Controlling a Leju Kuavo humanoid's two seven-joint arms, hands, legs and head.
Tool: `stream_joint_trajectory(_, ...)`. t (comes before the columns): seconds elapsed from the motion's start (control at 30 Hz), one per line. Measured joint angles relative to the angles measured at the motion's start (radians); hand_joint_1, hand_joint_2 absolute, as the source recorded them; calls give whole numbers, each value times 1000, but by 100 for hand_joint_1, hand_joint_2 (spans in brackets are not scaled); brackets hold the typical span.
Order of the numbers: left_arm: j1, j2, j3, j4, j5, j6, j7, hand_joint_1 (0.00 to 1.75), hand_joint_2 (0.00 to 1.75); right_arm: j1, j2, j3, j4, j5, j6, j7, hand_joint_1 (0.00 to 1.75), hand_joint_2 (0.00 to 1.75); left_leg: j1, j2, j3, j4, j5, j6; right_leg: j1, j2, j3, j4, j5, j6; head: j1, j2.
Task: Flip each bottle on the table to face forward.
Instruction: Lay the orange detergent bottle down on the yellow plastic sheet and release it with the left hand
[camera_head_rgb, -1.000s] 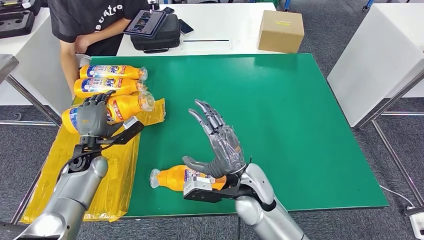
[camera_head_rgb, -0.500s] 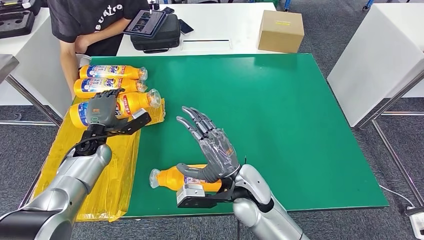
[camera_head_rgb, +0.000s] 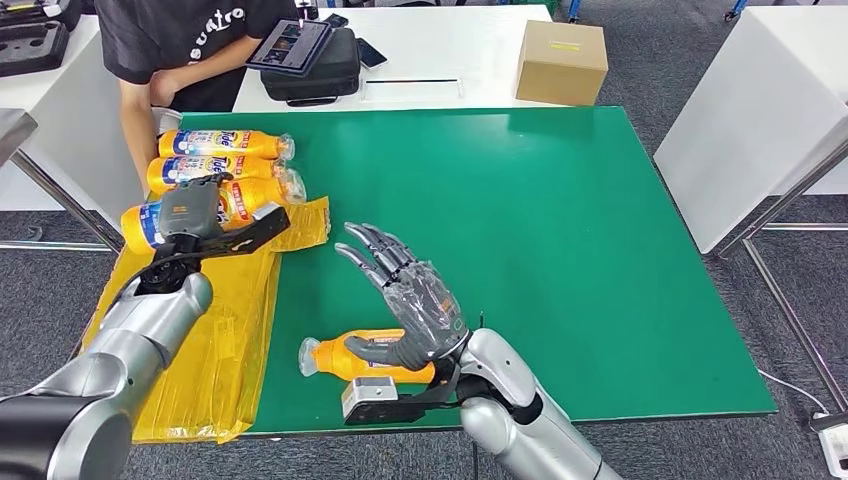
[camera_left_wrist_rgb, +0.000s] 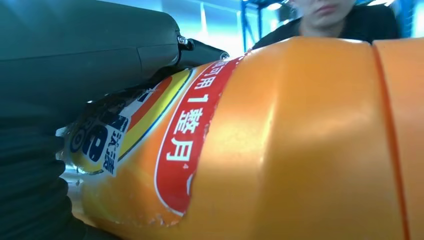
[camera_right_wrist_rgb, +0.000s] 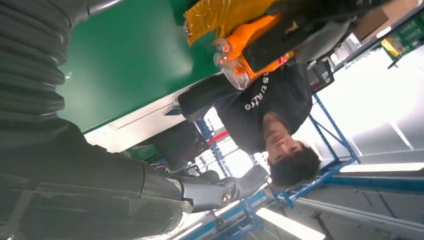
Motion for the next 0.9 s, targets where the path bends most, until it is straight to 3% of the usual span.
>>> stream_joint_trajectory(0.07, -18, 13, 5, 16, 2, -16, 14, 51, 175, -7, -1, 5, 3, 4, 8, 8, 0, 175, 0, 0, 0, 0, 0, 0, 0, 0, 0, 0, 0, 0, 0, 0)
stream_joint_trajectory(0.1, -24, 20, 9, 22, 4, -22, 20, 25, 175, -11, -1, 6, 5, 8, 10, 14, 0, 175, 0, 0, 0, 0, 0, 0, 0, 0, 0, 0, 0, 0, 0, 0)
stream_joint_trajectory(0.23, -43, 39, 25, 41, 10, -32, 44, 4, 175, -19, -3, 10, 10, 26, 12, 35, 0, 175, 0, 0, 0, 0, 0, 0, 0, 0, 0, 0, 0, 0, 0, 0)
stream_joint_trajectory(0.43, -58, 60, 44, 59, 9, -36, 88, 0, 175, -20, -15, 13, 11, 71, 21, 61, 0, 175, 0, 0, 0, 0, 0, 0, 0, 0, 0, 0, 0, 0, 0, 0)
stream_joint_trajectory(0.9, -58, 71, 70, 69, 28, -66, 64, 0, 175, -15, -36, 16, 7, 139, 50, 106, 0, 175, 0, 0, 0, 0, 0, 0, 0, 0, 0, 0, 0, 0, 0, 0)
